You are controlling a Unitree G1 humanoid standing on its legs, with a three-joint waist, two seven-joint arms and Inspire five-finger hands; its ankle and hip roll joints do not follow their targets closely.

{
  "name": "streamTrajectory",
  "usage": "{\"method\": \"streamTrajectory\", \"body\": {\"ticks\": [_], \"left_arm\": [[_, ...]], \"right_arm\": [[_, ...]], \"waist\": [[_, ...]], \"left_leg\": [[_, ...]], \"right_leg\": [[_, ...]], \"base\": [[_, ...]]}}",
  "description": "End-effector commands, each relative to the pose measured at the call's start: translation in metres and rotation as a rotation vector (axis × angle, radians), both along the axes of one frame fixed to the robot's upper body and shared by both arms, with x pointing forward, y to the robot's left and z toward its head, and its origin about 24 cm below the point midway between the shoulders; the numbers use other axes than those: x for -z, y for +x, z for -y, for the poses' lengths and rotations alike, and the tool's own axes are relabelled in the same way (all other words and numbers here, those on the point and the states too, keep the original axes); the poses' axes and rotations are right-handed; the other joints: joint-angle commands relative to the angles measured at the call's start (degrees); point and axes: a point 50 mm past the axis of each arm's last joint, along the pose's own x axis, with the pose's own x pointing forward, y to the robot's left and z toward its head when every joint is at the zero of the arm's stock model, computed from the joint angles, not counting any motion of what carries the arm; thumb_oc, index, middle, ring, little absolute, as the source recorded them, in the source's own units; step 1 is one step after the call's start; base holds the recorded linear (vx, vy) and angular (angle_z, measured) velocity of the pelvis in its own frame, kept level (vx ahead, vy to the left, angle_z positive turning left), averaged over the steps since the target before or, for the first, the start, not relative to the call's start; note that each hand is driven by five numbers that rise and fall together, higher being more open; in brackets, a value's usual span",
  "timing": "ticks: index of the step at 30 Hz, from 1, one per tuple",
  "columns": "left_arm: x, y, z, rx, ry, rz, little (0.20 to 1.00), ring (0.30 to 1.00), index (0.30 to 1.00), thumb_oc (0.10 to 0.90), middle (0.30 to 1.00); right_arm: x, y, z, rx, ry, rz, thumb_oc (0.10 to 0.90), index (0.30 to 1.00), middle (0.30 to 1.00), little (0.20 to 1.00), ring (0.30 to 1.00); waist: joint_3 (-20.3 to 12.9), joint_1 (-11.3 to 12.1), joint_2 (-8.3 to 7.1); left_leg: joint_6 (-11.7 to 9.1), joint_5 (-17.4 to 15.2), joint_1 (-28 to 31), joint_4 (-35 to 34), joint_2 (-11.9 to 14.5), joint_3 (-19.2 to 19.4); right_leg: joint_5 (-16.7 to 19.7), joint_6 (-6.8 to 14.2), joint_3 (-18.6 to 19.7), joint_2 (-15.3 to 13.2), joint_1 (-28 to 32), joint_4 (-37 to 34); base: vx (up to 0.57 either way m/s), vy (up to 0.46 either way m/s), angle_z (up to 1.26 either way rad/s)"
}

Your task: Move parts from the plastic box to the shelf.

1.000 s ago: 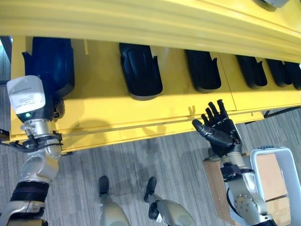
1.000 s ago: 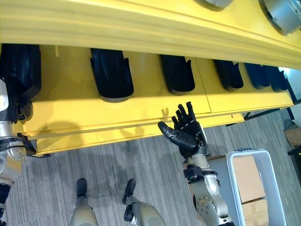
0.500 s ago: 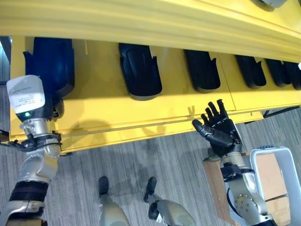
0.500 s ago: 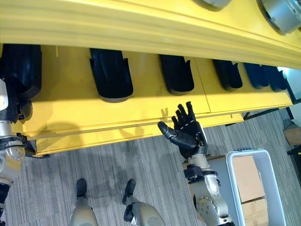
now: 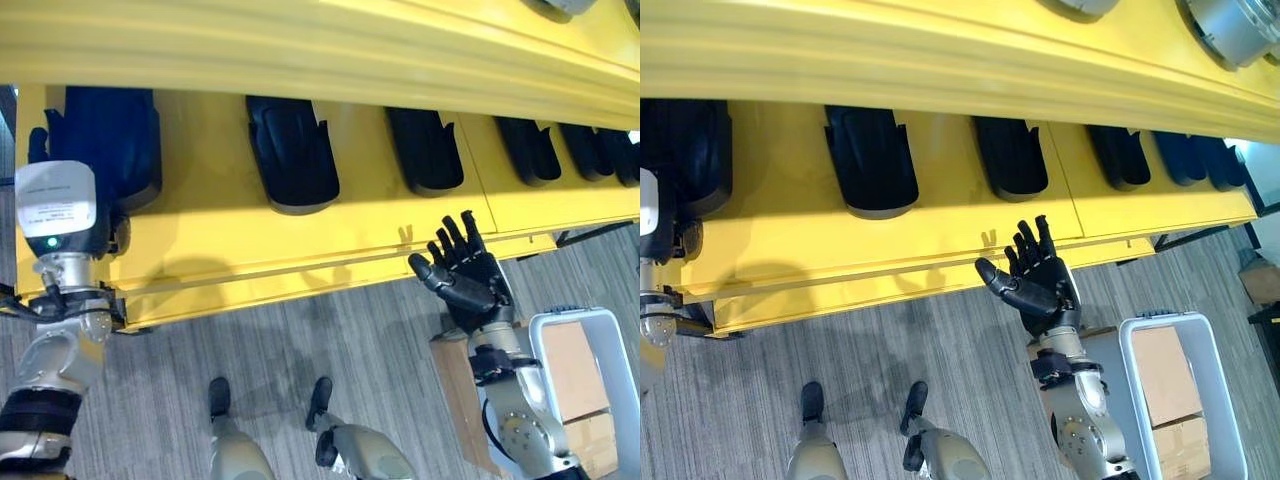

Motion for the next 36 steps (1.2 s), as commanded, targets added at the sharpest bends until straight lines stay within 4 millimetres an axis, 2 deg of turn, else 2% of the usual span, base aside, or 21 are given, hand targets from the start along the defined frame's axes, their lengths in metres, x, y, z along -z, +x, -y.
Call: {"method": "streamTrajectory", "body": {"ticks": [1, 9, 20, 28, 36], "left_arm": [[0.047, -0.017, -0.011, -0.044, -0.038, -0.231, 1.0, 1.0, 1.0, 0.9, 1.0], [0.029, -0.02, 0.002, 0.045, 0.042, -0.186, 1.0, 1.0, 1.0, 0.9, 1.0], [0.005, -0.03, 0.0, 0.055, 0.147, -0.141, 1.0, 1.0, 1.0, 0.9, 1.0], [0.0, -0.033, -0.003, 0.048, 0.164, -0.135, 1.0, 1.0, 1.0, 0.9, 1.0], [0.001, -0.028, -0.004, 0.037, 0.143, -0.145, 1.0, 1.0, 1.0, 0.9, 1.0]], "right_arm": [[-0.06, -0.003, 0.017, 0.073, 0.038, 0.314, 0.9, 1.0, 1.0, 1.0, 1.0], [-0.059, -0.003, 0.023, 0.104, 0.037, 0.312, 0.9, 1.0, 1.0, 1.0, 1.0], [-0.056, -0.006, 0.03, 0.146, 0.036, 0.3, 0.9, 1.0, 1.0, 1.0, 1.0], [-0.054, -0.007, 0.033, 0.162, 0.025, 0.287, 0.9, 1.0, 1.0, 1.0, 1.0], [-0.053, -0.007, 0.033, 0.163, 0.024, 0.284, 0.9, 1.0, 1.0, 1.0, 1.0]], "waist": [[-0.9, 0.9, -0.47], [-2.07, 1.07, 1.16], [-4.54, 0.97, 3.57], [-6.5, 0.66, 4.72], [-7.74, 0.2, 4.82]], "left_leg": [[1.54, -5.64, 4.31, -0.11, 1.16, 1.24], [1.82, -6.08, 4.85, -0.11, 0.63, 0.93], [2.21, -6.66, 5.53, -0.32, -0.22, 0.64], [2.42, -6.92, 5.67, -0.58, -0.75, 0.39], [2.59, -7.17, 6.06, -0.62, -0.96, 0.65]], "right_leg": [[-1.2, 4.42, 0.15, -5.39, -1.75, 4.66], [-1.36, 4.53, 0.11, -5.76, -1.16, 4.56], [-1.65, 4.74, 0.0, -6.26, -0.39, 4.25], [-1.53, 5.0, -0.22, -6.72, 0.08, 3.62], [-1.46, 5.13, -0.03, -6.79, 0.5, 3.23]], "base": [[0.0, 0.0, 0.0], [0.0, 0.0, 0.0], [0.0, 0.0, 0.0], [0.0, 0.0, 0.0], [0.0, 0.0, 0.0]]}}
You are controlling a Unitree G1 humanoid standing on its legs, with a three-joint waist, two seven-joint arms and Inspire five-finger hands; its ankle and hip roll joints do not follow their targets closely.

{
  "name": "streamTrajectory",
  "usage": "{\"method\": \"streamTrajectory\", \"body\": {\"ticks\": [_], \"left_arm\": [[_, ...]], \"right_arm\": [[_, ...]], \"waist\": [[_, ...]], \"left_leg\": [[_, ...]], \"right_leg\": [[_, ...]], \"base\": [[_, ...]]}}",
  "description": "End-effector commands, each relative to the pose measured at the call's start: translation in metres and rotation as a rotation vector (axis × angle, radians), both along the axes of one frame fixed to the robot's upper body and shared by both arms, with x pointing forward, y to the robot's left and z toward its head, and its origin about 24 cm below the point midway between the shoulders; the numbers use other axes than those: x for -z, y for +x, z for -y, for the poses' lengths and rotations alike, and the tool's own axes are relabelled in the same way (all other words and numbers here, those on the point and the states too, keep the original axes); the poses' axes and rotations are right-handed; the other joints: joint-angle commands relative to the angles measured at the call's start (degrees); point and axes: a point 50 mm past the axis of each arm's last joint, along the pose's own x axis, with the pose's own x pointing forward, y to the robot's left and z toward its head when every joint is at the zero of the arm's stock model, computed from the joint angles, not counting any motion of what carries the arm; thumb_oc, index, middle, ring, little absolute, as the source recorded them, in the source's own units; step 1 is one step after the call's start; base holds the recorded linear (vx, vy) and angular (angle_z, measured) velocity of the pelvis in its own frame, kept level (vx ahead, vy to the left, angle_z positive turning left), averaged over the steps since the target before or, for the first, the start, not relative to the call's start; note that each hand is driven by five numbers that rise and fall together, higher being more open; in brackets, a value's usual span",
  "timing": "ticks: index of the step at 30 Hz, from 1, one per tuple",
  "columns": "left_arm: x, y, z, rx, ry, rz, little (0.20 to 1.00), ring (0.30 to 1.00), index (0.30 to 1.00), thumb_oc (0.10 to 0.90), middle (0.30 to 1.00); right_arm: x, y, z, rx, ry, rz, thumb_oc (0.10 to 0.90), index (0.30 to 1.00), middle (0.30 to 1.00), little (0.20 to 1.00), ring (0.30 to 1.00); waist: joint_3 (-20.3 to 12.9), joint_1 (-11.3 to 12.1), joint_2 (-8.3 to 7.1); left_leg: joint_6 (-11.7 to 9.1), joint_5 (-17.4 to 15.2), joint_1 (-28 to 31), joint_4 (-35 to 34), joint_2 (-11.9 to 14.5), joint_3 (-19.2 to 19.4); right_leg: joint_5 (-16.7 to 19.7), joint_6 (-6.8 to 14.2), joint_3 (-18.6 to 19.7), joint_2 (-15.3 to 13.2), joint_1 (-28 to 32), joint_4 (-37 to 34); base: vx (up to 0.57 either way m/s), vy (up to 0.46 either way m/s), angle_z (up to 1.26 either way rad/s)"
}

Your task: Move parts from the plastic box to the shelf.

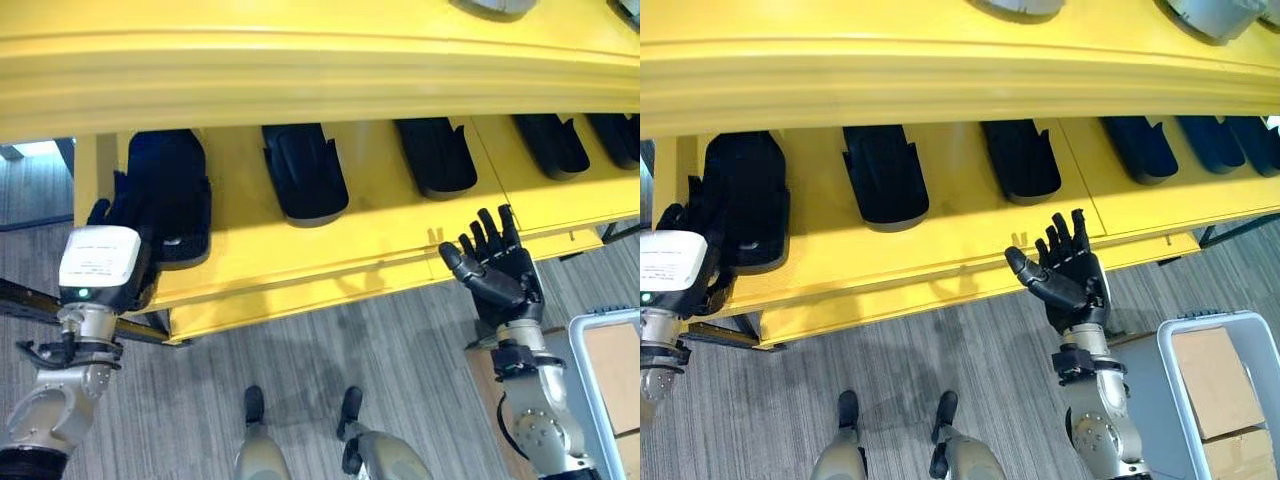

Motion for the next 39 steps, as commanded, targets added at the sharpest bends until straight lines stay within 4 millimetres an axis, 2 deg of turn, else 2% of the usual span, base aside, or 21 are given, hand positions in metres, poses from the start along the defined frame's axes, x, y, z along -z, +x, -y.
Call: {"method": "streamTrajectory", "body": {"ticks": [1, 12, 19, 23, 25, 29, 31, 36, 38, 39], "left_arm": [[-0.041, 0.006, -0.015, -0.042, 0.075, 0.147, 1.0, 1.0, 1.0, 0.9, 1.0], [-0.043, 0.009, -0.012, -0.03, 0.043, 0.167, 1.0, 1.0, 1.0, 0.9, 1.0], [-0.043, 0.003, -0.012, -0.025, 0.047, 0.157, 1.0, 1.0, 1.0, 0.9, 1.0], [-0.039, -0.01, -0.012, -0.008, 0.052, 0.127, 1.0, 1.0, 1.0, 0.9, 1.0], [-0.03, -0.019, -0.013, -0.01, 0.021, 0.091, 1.0, 1.0, 1.0, 0.9, 1.0], [-0.026, -0.041, -0.01, 0.014, -0.036, 0.082, 1.0, 1.0, 1.0, 0.9, 1.0], [-0.025, -0.055, -0.001, 0.051, -0.115, 0.109, 1.0, 1.0, 1.0, 0.9, 1.0], [-0.03, -0.065, 0.013, 0.113, -0.225, 0.18, 1.0, 1.0, 1.0, 0.9, 1.0], [-0.029, -0.068, 0.022, 0.154, -0.331, 0.212, 1.0, 1.0, 1.0, 0.9, 1.0], [-0.025, -0.071, 0.033, 0.207, -0.417, 0.2, 1.0, 1.0, 1.0, 0.9, 1.0]], "right_arm": [[-0.046, -0.006, 0.007, 0.046, 0.004, 0.257, 0.9, 1.0, 1.0, 1.0, 1.0], [-0.047, -0.005, 0.006, 0.048, -0.005, 0.256, 0.9, 1.0, 1.0, 1.0, 1.0], [-0.047, -0.005, 0.007, 0.052, -0.003, 0.257, 0.9, 1.0, 1.0, 1.0, 1.0], [-0.046, -0.004, 0.008, 0.054, -0.002, 0.254, 0.9, 1.0, 1.0, 1.0, 1.0], [-0.045, -0.006, 0.011, 0.067, -0.005, 0.251, 0.9, 1.0, 1.0, 1.0, 1.0], [-0.044, -0.009, 0.015, 0.095, -0.012, 0.247, 0.9, 1.0, 1.0, 1.0, 1.0], [-0.043, -0.013, 0.019, 0.117, -0.02, 0.241, 0.9, 1.0, 1.0, 1.0, 1.0], [-0.044, -0.016, 0.023, 0.136, -0.03, 0.242, 0.9, 1.0, 1.0, 1.0, 1.0], [-0.042, -0.018, 0.024, 0.148, -0.033, 0.234, 0.9, 1.0, 1.0, 1.0, 1.0], [-0.041, -0.019, 0.025, 0.146, -0.042, 0.228, 0.9, 1.0, 1.0, 1.0, 1.0]], "waist": [[-5.7, -0.09, -2.86], [-6.98, -0.3, -2.56], [-7.65, 0.16, -1.95], [-8.62, 0.83, -1.12], [-9.11, 1.37, -0.6], [-10.06, 2.16, 0.44], [-10.77, 2.81, 0.94], [-11.19, 3.22, 1.2], [-11.48, 3.42, 1.3], [-12.03, 3.68, 1.17]], "left_leg": [[2.39, -7.11, 5.1, -0.56, 0.01, 1.19], [2.46, -7.5, 5.64, -0.56, -0.19, 1.37], [2.48, -7.82, 6.4, -0.56, -0.17, 1.18], [2.6, -8.04, 6.79, -0.56, -0.3, 0.62], [2.67, -8.11, 6.89, -0.56, -0.48, 0.3], [2.89, -8.17, 6.85, -0.56, -0.96, -0.54], [3.14, -8.34, 7.02, -0.56, -1.41, -1.29], [3.33, -8.44, 7.22, -0.56, -1.6, -1.99], [3.39, -8.45, 7.39, -0.56, -1.61, -2.26], [3.48, -8.31, 7.29, -0.56, -1.65, -2.66]], "right_leg": [[-1.41, 5.19, 0.2, -5.88, -0.71, 3.2], [-1.51, 5.26, 0.43, -5.77, -0.07, 2.7], [-1.8, 5.29, 0.25, -5.8, 0.79, 2.69], [-2.04, 5.24, -0.19, -5.95, 1.6, 2.67], [-2.15, 5.28, -0.67, -6.09, 2.16, 2.59], [-2.03, 5.35, -1.66, -6.39, 3.17, 2.04], [-2.15, 5.43, -2.24, -6.75, 3.85, 2.11], [-2.49, 5.43, -2.72, -6.85, 4.54, 2.39], [-2.74, 5.32, -2.96, -6.77, 4.89, 2.48], [-2.91, 5.24, -3.34, -6.76, 5.28, 2.42]], "base": [[0.0, 0.0, 0.0], [0.0, 0.0, 0.0], [0.0, 0.0, 0.0], [0.0, 0.0, 0.0], [0.02, 0.021, 0.05], [0.01, 0.03, 0.14], [0.02, 0.041, 0.21], [0.01, 0.019, 0.09], [0.01, 0.019, 0.13], [0.01, 0.014, 0.09]]}}
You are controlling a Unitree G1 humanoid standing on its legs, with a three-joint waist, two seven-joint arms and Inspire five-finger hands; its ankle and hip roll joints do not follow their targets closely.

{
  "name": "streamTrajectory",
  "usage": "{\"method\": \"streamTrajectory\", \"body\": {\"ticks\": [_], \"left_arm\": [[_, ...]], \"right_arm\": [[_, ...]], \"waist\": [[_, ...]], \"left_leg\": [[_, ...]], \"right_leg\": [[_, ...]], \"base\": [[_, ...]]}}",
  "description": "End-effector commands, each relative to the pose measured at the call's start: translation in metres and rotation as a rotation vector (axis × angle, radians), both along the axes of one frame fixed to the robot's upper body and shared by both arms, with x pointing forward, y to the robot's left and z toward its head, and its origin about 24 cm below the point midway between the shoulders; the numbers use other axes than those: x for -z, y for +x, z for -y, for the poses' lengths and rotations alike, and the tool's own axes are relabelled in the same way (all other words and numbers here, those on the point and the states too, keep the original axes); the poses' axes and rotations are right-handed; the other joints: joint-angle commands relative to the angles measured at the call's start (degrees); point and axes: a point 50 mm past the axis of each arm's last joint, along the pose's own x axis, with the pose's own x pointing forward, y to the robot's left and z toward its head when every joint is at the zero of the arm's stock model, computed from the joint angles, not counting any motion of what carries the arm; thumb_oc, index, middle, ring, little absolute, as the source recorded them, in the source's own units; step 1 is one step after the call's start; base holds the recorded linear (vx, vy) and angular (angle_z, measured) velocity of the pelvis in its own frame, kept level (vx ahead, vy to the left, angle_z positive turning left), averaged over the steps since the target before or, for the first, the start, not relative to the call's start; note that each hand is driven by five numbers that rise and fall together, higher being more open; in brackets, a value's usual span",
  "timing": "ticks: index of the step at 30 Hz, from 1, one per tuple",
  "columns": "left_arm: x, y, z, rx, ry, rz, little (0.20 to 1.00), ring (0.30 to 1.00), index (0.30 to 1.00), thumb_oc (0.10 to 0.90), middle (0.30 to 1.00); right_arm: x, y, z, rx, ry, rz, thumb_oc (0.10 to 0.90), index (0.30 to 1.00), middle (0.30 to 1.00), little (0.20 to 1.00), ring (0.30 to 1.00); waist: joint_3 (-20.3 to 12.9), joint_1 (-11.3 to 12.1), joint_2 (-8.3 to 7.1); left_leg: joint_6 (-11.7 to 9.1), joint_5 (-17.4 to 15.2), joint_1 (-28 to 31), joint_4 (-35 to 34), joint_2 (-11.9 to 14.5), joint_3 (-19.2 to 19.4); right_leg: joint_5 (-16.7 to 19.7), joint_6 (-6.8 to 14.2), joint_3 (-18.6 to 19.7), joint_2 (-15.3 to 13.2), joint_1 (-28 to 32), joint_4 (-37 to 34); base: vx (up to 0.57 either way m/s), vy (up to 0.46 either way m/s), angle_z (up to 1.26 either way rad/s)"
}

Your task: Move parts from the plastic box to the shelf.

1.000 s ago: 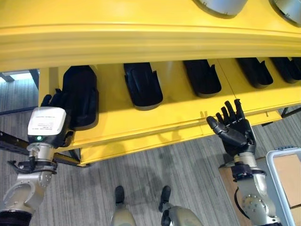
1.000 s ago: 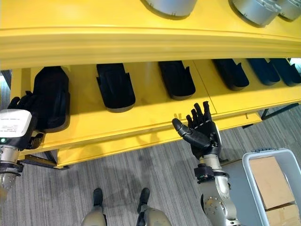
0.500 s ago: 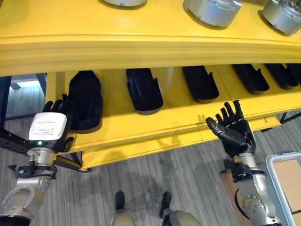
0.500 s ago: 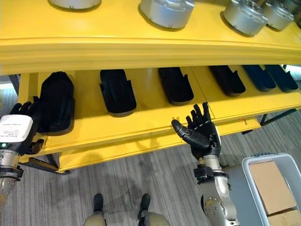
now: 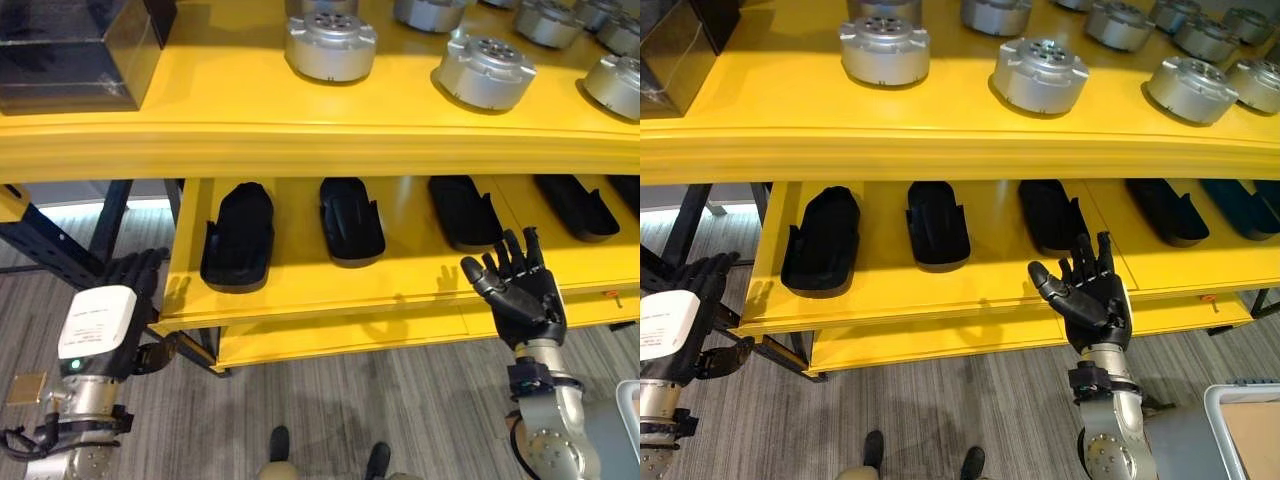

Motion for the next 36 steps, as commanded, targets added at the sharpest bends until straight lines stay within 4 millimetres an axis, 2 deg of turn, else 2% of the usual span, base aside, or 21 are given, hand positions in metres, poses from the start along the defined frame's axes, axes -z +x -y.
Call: {"method": "streamTrajectory", "body": {"ticks": [1, 11, 26, 30, 36], "left_arm": [[-0.046, 0.008, 0.0, 0.109, 0.014, 0.18, 1.0, 1.0, 1.0, 0.9, 1.0], [-0.01, 0.015, 0.011, 0.17, -0.141, -0.003, 1.0, 1.0, 1.0, 0.9, 1.0], [0.032, 0.026, 0.015, 0.187, -0.151, -0.218, 1.0, 1.0, 1.0, 0.9, 1.0], [0.041, 0.028, 0.012, 0.163, -0.142, -0.256, 1.0, 1.0, 1.0, 0.9, 1.0], [0.042, 0.035, 0.008, 0.147, -0.077, -0.25, 1.0, 1.0, 1.0, 0.9, 1.0]], "right_arm": [[-0.055, 0.005, 0.002, 0.025, -0.07, 0.289, 0.9, 1.0, 1.0, 1.0, 1.0], [-0.054, 0.009, -0.004, -0.005, -0.07, 0.275, 0.9, 1.0, 1.0, 1.0, 1.0], [-0.053, 0.014, -0.009, -0.026, -0.057, 0.27, 0.9, 1.0, 1.0, 1.0, 1.0], [-0.053, 0.014, -0.008, -0.019, -0.057, 0.269, 0.9, 1.0, 1.0, 1.0, 1.0], [-0.054, 0.015, -0.007, -0.005, -0.051, 0.276, 0.9, 1.0, 1.0, 1.0, 1.0]], "waist": [[-3.13, -0.63, -3.0], [-3.87, -0.65, -3.16], [-3.34, -1.07, -4.04], [-3.12, -1.24, -4.25], [-2.78, -1.42, -4.53]], "left_leg": [[1.85, -7.44, 4.94, -0.48, 0.85, 0.15], [1.53, -6.99, 4.44, -0.48, 1.18, -0.17], [0.86, -6.51, 4.51, -0.48, 2.06, 0.0], [0.71, -6.43, 4.51, -0.48, 2.29, 0.14], [0.53, -6.3, 4.54, -0.48, 2.48, 0.21]], "right_leg": [[-1.84, 3.76, -0.55, -4.1, 1.18, 2.44], [-1.86, 3.68, -0.99, -3.67, 1.34, 1.77], [-2.0, 3.21, -0.69, -2.55, 1.4, 1.24], [-1.98, 3.1, -0.61, -2.36, 1.43, 1.06], [-1.9, 3.0, -0.56, -2.21, 1.36, 1.04]], "base": [[0.01, 0.008, 0.04], [0.0, 0.0, 0.0], [0.0, 0.0, 0.0], [0.0, 0.0, 0.0], [0.0, 0.0, 0.0]]}}
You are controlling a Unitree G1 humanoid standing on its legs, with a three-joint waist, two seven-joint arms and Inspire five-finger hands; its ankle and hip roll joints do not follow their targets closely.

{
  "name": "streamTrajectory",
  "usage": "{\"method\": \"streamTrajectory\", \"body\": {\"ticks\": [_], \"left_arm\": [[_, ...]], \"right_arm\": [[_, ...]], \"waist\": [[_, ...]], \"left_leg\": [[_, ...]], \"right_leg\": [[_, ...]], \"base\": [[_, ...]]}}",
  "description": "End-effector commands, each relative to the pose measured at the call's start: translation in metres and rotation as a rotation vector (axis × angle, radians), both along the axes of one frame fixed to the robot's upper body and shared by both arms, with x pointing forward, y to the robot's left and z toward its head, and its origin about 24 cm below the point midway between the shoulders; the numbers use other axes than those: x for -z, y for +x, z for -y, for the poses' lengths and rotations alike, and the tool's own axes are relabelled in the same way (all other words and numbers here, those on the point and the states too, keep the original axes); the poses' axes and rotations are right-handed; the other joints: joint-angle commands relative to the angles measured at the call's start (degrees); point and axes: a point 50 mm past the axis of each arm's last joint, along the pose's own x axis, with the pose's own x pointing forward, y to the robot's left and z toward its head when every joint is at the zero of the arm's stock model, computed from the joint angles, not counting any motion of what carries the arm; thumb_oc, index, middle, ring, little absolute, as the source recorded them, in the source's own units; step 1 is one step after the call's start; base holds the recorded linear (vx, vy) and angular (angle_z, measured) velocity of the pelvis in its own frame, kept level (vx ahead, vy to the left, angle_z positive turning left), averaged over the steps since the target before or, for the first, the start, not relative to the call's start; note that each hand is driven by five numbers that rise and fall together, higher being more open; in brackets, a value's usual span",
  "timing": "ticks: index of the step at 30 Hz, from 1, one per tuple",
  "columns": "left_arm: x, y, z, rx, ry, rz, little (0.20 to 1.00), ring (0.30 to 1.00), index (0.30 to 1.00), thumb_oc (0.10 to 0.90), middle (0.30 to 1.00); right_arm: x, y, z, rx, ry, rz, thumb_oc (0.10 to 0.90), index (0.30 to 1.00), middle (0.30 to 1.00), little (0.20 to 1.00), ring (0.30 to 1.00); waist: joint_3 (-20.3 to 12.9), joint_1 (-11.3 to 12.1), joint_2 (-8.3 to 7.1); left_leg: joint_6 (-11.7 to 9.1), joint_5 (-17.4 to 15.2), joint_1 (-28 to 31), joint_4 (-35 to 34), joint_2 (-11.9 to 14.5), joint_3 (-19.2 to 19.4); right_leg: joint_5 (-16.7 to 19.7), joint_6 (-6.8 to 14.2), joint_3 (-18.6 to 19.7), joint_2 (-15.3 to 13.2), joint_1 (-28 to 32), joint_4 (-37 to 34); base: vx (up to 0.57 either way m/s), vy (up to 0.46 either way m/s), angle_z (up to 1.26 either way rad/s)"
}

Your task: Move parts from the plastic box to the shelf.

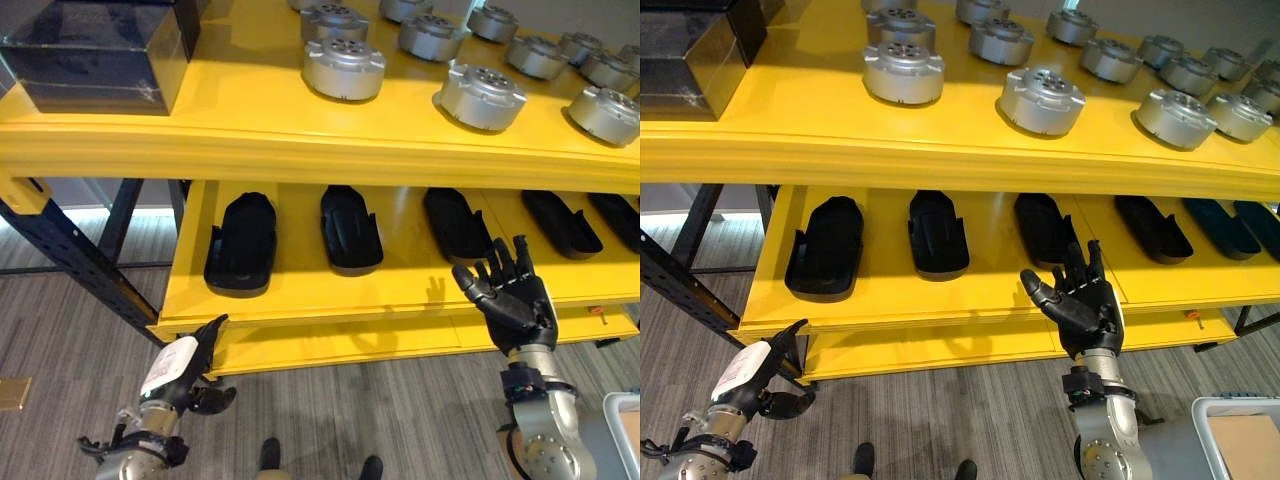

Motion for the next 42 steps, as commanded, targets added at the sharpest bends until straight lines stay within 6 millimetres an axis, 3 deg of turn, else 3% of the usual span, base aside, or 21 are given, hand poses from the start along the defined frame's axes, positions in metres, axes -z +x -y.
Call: {"method": "streamTrajectory", "body": {"ticks": [1, 17, 24, 31, 42], "left_arm": [[-0.05, 0.034, -0.012, 0.063, 0.169, 0.23, 1.0, 1.0, 1.0, 0.9, 1.0], [-0.088, 0.058, -0.01, 0.197, 0.501, 0.399, 1.0, 1.0, 1.0, 0.9, 1.0], [-0.08, 0.063, -0.006, 0.234, 0.514, 0.37, 1.0, 1.0, 1.0, 0.9, 1.0], [-0.057, 0.065, -0.001, 0.266, 0.491, 0.273, 1.0, 1.0, 1.0, 0.9, 1.0], [-0.053, 0.062, 0.0, 0.279, 0.486, 0.254, 1.0, 1.0, 1.0, 0.9, 1.0]], "right_arm": [[-0.059, 0.015, 0.002, 0.018, -0.042, 0.307, 0.9, 1.0, 1.0, 1.0, 1.0], [-0.062, 0.018, 0.0, 0.009, -0.048, 0.327, 0.9, 1.0, 1.0, 1.0, 1.0], [-0.06, 0.017, 0.001, 0.018, -0.048, 0.321, 0.9, 1.0, 1.0, 1.0, 1.0], [-0.058, 0.017, 0.001, 0.02, -0.035, 0.315, 0.9, 1.0, 1.0, 1.0, 1.0], [-0.056, 0.016, 0.003, 0.039, -0.032, 0.306, 0.9, 1.0, 1.0, 1.0, 1.0]], "waist": [[-0.42, -1.13, -1.98], [0.43, -1.74, -2.53], [0.57, -2.11, -2.62], [0.74, -2.41, -2.65], [0.78, -2.52, -2.53]], "left_leg": [[0.33, -6.38, 4.11, -0.48, 2.76, 0.34], [0.34, -6.71, 4.37, -0.48, 2.62, 1.01], [0.48, -6.86, 4.53, -0.48, 2.5, 1.17], [0.64, -6.94, 4.7, -0.48, 2.3, 1.3], [0.71, -7.0, 4.94, -0.48, 2.28, 1.34]], "right_leg": [[-1.84, 2.99, -0.41, -2.08, 0.86, 1.05], [-1.86, 3.35, 0.43, -2.29, 0.3, 1.59], [-1.92, 3.36, 0.73, -2.43, 0.27, 1.74], [-1.9, 3.39, 1.09, -2.46, 0.23, 1.73], [-2.04, 3.29, 1.17, -2.37, 0.32, 1.78]], "base": [[0.0, 0.0, 0.0], [0.0, 0.002, -0.01], [0.0, 0.0, 0.0], [0.0, 0.002, -0.01], [0.0, 0.0, -0.02]]}}
